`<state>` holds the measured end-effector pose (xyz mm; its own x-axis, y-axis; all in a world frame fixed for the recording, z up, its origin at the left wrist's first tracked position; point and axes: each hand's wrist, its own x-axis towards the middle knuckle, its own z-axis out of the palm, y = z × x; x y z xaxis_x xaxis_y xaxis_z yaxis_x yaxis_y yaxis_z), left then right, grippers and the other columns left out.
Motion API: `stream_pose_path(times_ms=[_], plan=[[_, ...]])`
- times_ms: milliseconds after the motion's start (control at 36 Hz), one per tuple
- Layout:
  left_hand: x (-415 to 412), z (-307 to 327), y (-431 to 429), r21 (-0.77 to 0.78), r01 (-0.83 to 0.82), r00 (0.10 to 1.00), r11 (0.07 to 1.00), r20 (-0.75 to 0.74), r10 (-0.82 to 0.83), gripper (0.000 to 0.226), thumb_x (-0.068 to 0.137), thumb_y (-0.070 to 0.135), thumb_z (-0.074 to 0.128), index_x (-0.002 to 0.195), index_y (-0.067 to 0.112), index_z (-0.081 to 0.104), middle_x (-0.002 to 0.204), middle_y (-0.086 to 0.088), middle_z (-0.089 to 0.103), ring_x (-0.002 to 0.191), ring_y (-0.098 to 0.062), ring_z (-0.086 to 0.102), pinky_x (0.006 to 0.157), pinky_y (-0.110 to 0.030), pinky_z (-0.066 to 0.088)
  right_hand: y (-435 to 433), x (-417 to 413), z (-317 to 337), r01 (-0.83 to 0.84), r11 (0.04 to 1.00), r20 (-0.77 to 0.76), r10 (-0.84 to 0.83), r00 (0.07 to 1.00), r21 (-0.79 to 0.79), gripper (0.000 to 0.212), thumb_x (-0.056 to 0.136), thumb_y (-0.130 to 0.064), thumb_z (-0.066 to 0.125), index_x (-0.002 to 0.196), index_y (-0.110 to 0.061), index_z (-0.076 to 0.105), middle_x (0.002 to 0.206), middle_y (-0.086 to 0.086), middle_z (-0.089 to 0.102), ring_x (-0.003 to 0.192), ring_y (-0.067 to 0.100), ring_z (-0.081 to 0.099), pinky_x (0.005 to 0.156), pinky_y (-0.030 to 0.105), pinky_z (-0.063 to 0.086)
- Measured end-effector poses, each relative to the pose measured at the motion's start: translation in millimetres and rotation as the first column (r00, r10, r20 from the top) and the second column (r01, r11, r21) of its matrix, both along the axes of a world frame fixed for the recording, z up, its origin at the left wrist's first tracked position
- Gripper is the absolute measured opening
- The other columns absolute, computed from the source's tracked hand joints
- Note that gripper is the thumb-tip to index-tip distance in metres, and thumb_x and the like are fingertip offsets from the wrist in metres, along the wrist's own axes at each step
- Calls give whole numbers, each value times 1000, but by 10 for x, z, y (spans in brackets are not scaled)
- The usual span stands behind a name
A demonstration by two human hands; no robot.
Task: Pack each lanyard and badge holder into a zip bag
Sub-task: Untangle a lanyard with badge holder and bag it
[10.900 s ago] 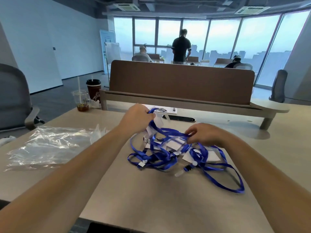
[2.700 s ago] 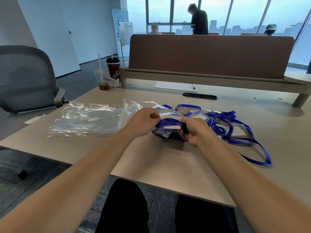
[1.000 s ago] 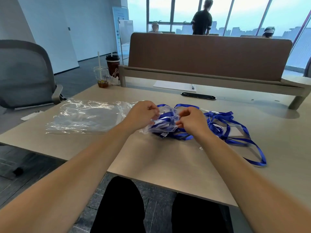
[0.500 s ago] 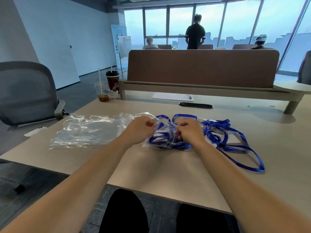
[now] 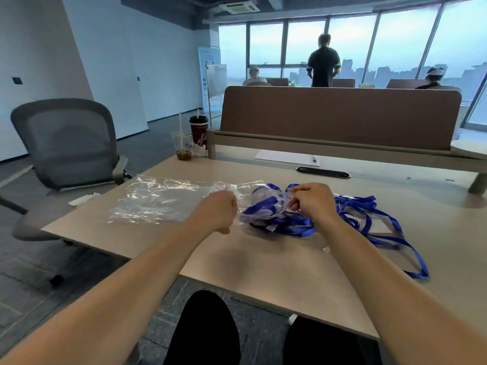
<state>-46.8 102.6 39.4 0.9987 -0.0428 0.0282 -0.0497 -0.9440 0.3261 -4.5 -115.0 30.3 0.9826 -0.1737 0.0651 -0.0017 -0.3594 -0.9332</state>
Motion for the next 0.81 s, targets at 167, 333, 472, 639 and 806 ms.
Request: stream_pose_path(times_ms=[167,333,472,639,806], plan=[[141,219,66,-459,-97,969,883,159,189,13,96,11,52,95,6,65,97,-10,67,73,-25,74,74,-40,60,55,56,260,2,997,60,-6,998,76,25,90,2,49,88,-6,72,67,10,71,47,13,59,53,25,50],[173,510,82,-591,-80,937,803,231,263,15,92,24,62,104,19,54,88,-1,69,77,-16,71,80,-46,59,49,80,551,-2,996,113,-8,994,90,20,90,0,50,90,-11,67,71,11,72,53,16,61,50,25,46],[125,719,133,-547,-8,948,837,262,180,33,88,39,71,109,21,52,93,8,65,88,-12,66,73,-31,54,39,100,731,-12,980,107,-10,994,197,13,95,-6,57,92,-1,69,75,12,73,60,19,69,58,26,54],[163,848,289,-543,65,941,837,313,130,33,85,29,76,111,21,58,100,6,68,90,-13,63,66,-23,45,-16,144,879,-30,994,182,11,983,102,22,97,2,48,100,-6,67,86,9,75,78,19,75,76,36,62],[198,989,308,-721,175,905,671,386,179,6,91,8,67,86,9,65,81,-11,73,73,-24,73,79,-41,61,-37,114,1002,42,985,359,22,933,-170,6,94,-14,65,93,-18,69,80,-2,73,73,12,72,73,33,60]])
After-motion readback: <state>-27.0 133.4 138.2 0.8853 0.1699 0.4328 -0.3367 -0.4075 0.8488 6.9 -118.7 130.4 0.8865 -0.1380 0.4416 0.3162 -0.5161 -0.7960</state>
